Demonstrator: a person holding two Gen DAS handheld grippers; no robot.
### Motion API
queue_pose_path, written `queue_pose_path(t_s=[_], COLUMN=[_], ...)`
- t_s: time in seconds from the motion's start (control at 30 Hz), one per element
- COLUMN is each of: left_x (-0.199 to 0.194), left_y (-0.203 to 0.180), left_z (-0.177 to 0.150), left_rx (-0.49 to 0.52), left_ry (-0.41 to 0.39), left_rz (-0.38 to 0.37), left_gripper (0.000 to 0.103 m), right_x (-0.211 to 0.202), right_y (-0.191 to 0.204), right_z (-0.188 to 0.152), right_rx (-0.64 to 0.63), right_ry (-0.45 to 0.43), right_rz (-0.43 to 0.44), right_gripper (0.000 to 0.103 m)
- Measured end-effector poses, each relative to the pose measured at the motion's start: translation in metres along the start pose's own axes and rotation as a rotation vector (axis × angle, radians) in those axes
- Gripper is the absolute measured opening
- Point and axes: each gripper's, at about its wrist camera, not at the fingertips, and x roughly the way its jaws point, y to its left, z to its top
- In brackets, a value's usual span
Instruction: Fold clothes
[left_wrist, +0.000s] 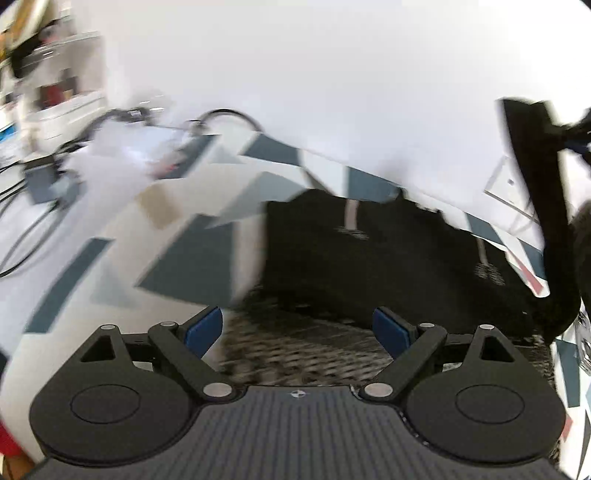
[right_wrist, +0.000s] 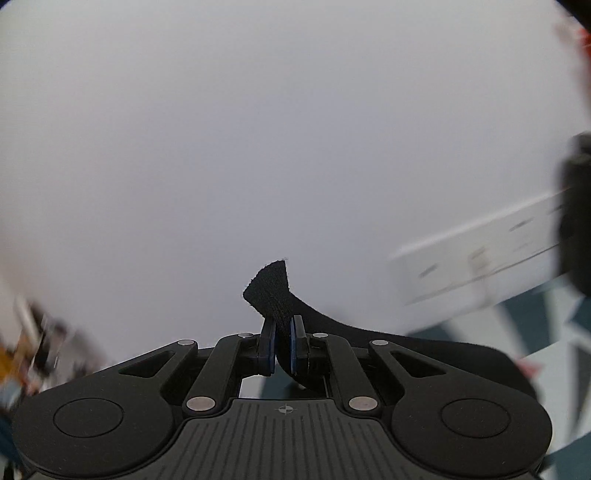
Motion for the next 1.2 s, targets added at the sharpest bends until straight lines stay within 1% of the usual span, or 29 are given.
queue_pose_path(t_s=[0.13,0.23,0.27,0.37,0.43,0.47,0.5,0.57,0.67,0.7,0.77,0.9,0.97,1.0,1.03,1.07,1.13,1.17,1.2], left_x=[-0.011,-0.010,-0.009,0.000,0.006,0.010,0.013,0.019,0.042,0.051,0.068,0.107,0.128,0.136,0.144,0.150,0.158,0.161,0.163], left_y=[0.033,0.045,0.048,0.044,0.041,0.039,0.038,0.034,0.015,0.009,-0.004,-0.031,-0.041,-0.044,-0.047,-0.049,-0.052,-0.053,-0.054], left_z=[-0.007,-0.010,-0.010,-0.004,-0.001,0.001,0.003,0.007,0.026,0.033,0.047,0.068,0.072,0.073,0.074,0.074,0.073,0.072,0.072], left_rx=[-0.029,-0.022,-0.019,0.000,0.013,0.019,0.026,0.040,0.078,0.085,0.102,0.162,0.172,0.172,0.172,0.170,0.166,0.163,0.160], left_ry=[0.015,0.041,0.050,0.058,0.064,0.067,0.070,0.075,0.075,0.077,0.077,0.095,0.114,0.118,0.122,0.126,0.130,0.131,0.130], left_rz=[0.024,0.048,0.054,0.034,0.021,0.014,0.007,-0.007,-0.039,-0.050,-0.055,-0.068,-0.046,-0.035,-0.024,-0.013,0.005,0.014,0.023], left_gripper=[0.090,0.090,0.090,0.090,0.090,0.090,0.090,0.090,0.090,0.090,0.090,0.090,0.089,0.082,0.079,0.076,0.071,0.055,0.028], right_x=[0.072,0.114,0.120,0.136,0.133,0.131,0.126,0.115,0.088,0.076,0.053,-0.003,-0.030,-0.044,-0.053,-0.060,-0.067,-0.063,-0.058], right_y=[0.050,0.078,0.085,0.102,0.103,0.102,0.099,0.086,0.050,0.032,-0.004,-0.080,-0.118,-0.137,-0.150,-0.162,-0.176,-0.178,-0.180], right_z=[-0.060,-0.107,-0.120,-0.156,-0.163,-0.166,-0.161,-0.144,-0.112,-0.104,-0.088,-0.091,-0.093,-0.094,-0.099,-0.105,-0.111,-0.108,-0.105], right_rx=[-0.087,-0.137,-0.151,-0.192,-0.189,-0.187,-0.170,-0.132,-0.042,-0.001,0.085,0.293,0.397,0.449,0.494,0.537,0.566,0.557,0.545], right_ry=[0.156,0.286,0.315,0.392,0.426,0.443,0.434,0.404,0.356,0.340,0.307,0.232,0.192,0.172,0.164,0.158,0.140,0.136,0.132], right_rz=[0.064,0.048,0.039,0.014,0.008,0.006,0.005,0.009,0.005,-0.016,-0.064,-0.233,-0.319,-0.362,-0.394,-0.425,-0.452,-0.454,-0.455], right_gripper=[0.007,0.007,0.007,0.008,0.017,0.024,0.027,0.032,0.033,0.033,0.033,0.035,0.035,0.035,0.035,0.035,0.035,0.035,0.035])
